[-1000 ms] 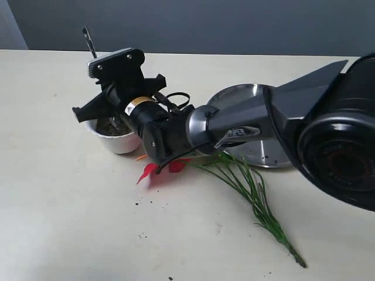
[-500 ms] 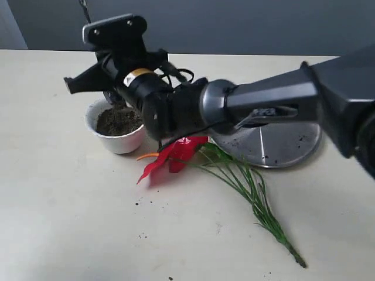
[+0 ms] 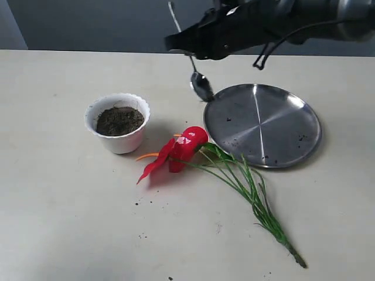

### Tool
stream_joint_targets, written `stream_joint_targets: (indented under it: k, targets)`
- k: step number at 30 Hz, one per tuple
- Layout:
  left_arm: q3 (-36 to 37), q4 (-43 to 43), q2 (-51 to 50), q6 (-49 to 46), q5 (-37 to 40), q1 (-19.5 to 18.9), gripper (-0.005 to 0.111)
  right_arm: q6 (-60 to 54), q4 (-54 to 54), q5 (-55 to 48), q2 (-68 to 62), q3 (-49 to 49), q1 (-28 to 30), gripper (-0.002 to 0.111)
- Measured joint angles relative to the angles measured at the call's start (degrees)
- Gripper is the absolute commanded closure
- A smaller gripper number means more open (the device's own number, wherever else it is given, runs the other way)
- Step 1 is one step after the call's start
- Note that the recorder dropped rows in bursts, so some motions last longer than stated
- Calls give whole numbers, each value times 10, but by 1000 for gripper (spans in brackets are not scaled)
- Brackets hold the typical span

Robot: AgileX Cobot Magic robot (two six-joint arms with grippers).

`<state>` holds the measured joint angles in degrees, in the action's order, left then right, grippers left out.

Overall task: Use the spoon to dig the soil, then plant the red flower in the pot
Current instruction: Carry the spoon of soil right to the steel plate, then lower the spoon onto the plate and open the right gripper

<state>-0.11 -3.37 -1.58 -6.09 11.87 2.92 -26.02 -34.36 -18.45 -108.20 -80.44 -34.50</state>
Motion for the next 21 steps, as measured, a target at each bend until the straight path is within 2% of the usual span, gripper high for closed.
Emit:
stream_joint_targets:
  k: [3,6,8,21]
  targets:
    - [0,0,0,0,0,0,106,77,91,-72,-1,-16,46,109]
    - [0,0,0,0,0,0,106,222,297,-175,-21,-34,95,109]
    - [0,0,0,0,0,0,106,248,356,-206,-36,-34,101,109]
    - [0,0,0,0,0,0,106,260,397,-180,-154,-55,102,109]
